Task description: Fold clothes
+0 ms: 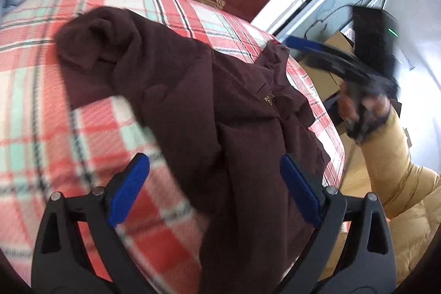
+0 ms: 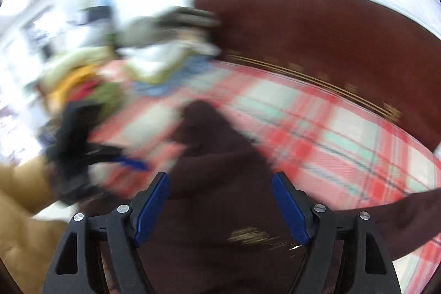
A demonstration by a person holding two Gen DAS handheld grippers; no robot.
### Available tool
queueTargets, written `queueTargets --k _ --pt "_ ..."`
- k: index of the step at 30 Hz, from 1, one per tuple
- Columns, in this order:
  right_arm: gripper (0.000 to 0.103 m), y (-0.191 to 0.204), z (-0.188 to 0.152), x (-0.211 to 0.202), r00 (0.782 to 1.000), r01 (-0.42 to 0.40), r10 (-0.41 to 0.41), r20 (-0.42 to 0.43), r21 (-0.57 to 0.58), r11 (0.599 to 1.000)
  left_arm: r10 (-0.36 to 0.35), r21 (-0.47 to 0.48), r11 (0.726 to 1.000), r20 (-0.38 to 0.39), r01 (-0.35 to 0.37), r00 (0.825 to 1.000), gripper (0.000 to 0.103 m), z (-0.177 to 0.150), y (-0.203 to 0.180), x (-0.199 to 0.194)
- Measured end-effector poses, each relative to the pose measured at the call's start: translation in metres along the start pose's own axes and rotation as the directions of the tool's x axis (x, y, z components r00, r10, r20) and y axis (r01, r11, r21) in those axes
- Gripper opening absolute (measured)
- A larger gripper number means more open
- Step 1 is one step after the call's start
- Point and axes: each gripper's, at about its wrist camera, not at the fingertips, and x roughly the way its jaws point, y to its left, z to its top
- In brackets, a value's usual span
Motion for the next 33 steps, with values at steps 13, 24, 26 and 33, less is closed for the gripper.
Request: queueTargets --k 13,24,26,33 --pt "0.048 -0.05 0.015 0.12 0.962 -0.168 0.147 -0.229 -0.078 0.983 0.082 -0.101 0.991 -0.053 -0.087 0.995 0.025 0.033 0.026 0.041" --pt "0.006 -0.044 0.054 0.017 0.996 0.072 -0.065 0.058 -0.133 0.988 0.049 -0.017 0.999 0.167 -0.047 0.985 0.021 0.102 -0.002 0.001" --pt "0.006 -0.045 0.069 -0.021 0.963 0.2 -0.171 0.207 -0.128 0.971 0.046 0.029 0.998 0.233 -0.054 0.971 0.021 0.123 -0.016 -0.012" --pt "0.01 -0.08 0.076 0.006 0.884 0.453 -0.436 0.168 -0.079 0.888 0.135 0.046 0.988 0.229 -0.15 0.964 0.083 0.149 -0.017 0.007"
